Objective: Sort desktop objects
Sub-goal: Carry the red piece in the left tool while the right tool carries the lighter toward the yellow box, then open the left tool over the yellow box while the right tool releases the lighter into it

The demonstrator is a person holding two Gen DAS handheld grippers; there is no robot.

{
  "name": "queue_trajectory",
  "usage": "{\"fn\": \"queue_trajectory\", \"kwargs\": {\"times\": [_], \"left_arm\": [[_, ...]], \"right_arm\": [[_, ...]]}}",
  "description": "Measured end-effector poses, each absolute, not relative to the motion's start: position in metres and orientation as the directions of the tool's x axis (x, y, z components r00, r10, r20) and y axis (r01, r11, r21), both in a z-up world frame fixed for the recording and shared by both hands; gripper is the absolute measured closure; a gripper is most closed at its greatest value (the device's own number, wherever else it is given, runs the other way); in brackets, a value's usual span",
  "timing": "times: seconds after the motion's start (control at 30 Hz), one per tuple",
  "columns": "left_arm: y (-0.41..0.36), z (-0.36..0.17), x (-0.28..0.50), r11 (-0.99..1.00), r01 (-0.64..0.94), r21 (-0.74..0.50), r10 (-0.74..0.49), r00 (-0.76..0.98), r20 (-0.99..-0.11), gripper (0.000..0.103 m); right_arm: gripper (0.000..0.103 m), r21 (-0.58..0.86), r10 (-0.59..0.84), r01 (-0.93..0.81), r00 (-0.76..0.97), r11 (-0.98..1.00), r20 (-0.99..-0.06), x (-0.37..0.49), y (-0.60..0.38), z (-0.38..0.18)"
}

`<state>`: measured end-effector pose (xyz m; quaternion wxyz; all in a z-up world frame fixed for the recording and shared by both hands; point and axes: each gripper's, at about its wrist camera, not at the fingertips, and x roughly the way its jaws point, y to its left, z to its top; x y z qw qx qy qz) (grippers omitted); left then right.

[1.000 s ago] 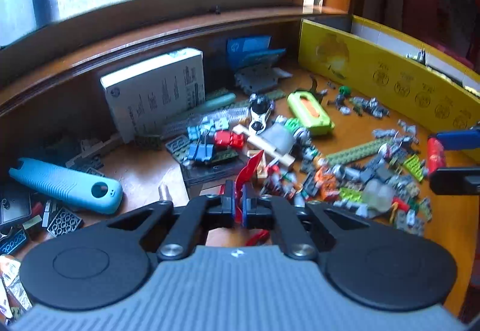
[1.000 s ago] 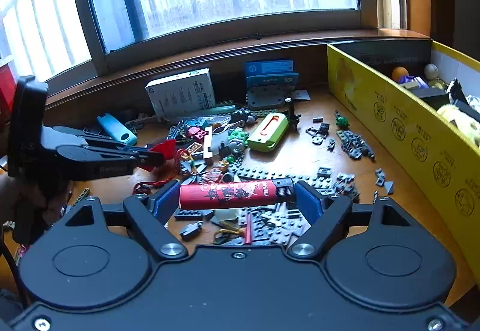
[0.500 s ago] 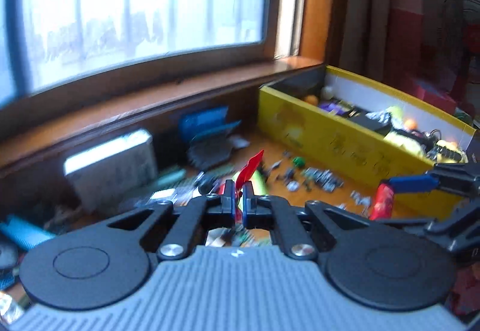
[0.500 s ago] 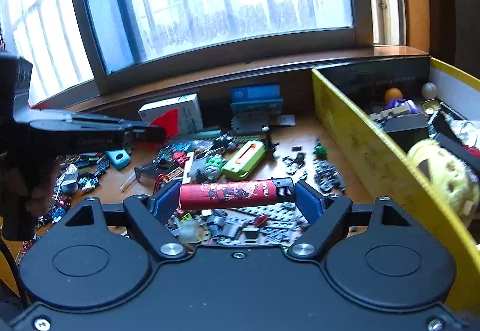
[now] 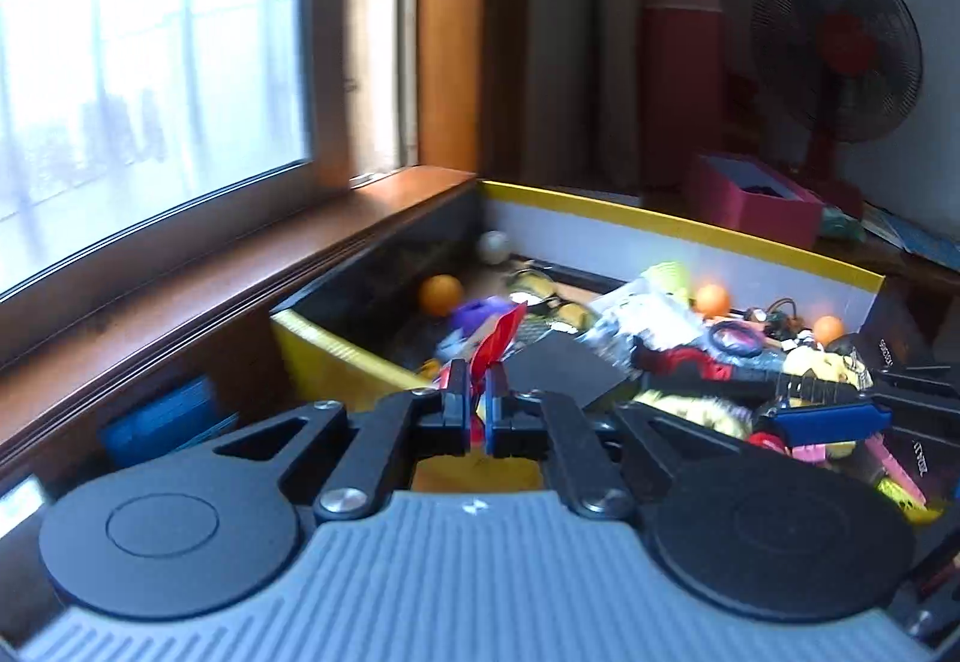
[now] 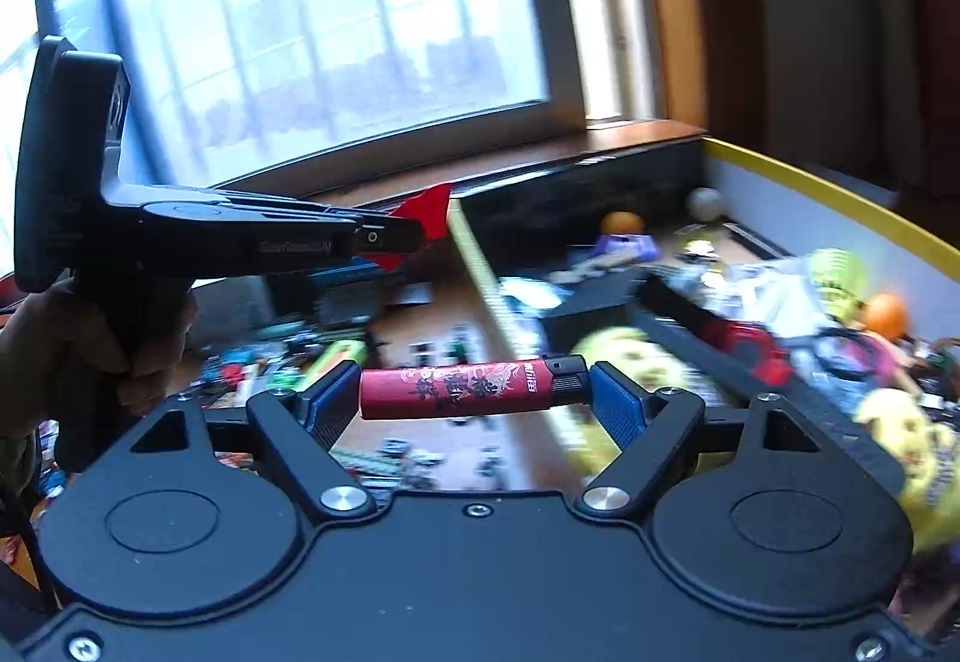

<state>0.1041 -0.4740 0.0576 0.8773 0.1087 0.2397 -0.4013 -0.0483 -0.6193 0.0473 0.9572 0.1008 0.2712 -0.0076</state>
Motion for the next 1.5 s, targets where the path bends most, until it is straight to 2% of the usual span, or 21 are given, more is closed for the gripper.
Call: {"fn": "queue_trajectory", "kwargs": {"times": [0.6, 0.67, 0.7, 0.73, 0.8, 0.87, 0.93, 1.0, 1.23, 1.5], "left_arm": [[-0.589, 0.047, 0.171, 0.598, 0.797, 0.088, -0.626, 0.533, -0.569, 0.095], [-0.593, 0.045, 0.175, 0.599, 0.796, 0.086, -0.622, 0.531, -0.575, 0.088], [-0.594, 0.045, 0.176, 0.597, 0.798, 0.084, -0.622, 0.527, -0.579, 0.075], [-0.594, 0.045, 0.175, 0.596, 0.799, 0.082, -0.625, 0.526, -0.577, 0.069], [-0.595, 0.045, 0.175, 0.603, 0.793, 0.088, -0.622, 0.536, -0.57, 0.044], [-0.594, 0.045, 0.175, 0.612, 0.786, 0.082, -0.621, 0.543, -0.566, 0.032], [-0.593, 0.045, 0.177, 0.62, 0.782, 0.069, -0.62, 0.542, -0.567, 0.027], [-0.591, 0.045, 0.178, 0.631, 0.774, 0.055, -0.616, 0.543, -0.571, 0.018], [-0.584, 0.049, 0.174, 0.652, 0.756, 0.056, -0.601, 0.561, -0.57, 0.0], [-0.568, 0.063, 0.155, 0.671, 0.74, 0.038, -0.595, 0.568, -0.568, 0.0]], "right_arm": [[0.022, 0.234, -0.243, 0.427, 0.799, 0.874, -0.55, -0.052, -0.721, 0.04], [0.022, 0.238, -0.272, 0.466, 0.783, 0.852, -0.56, -0.051, -0.73, 0.038], [0.022, 0.238, -0.286, 0.484, 0.775, 0.842, -0.564, -0.051, -0.733, 0.037], [0.022, 0.24, -0.298, 0.5, 0.767, 0.832, -0.568, -0.051, -0.737, 0.035], [0.022, 0.241, -0.318, 0.526, 0.756, 0.816, -0.573, -0.051, -0.741, 0.034], [0.022, 0.242, -0.328, 0.541, 0.747, 0.805, -0.579, -0.05, -0.743, 0.032], [0.021, 0.24, -0.334, 0.552, 0.739, 0.799, -0.585, -0.05, -0.744, 0.03], [0.022, 0.233, -0.341, 0.559, 0.731, 0.796, -0.591, -0.049, -0.743, 0.029], [0.017, 0.212, -0.367, 0.569, 0.728, 0.795, -0.579, -0.05, -0.737, 0.031], [0.016, 0.212, -0.361, 0.556, 0.738, 0.803, -0.57, -0.056, -0.727, 0.039]]}}
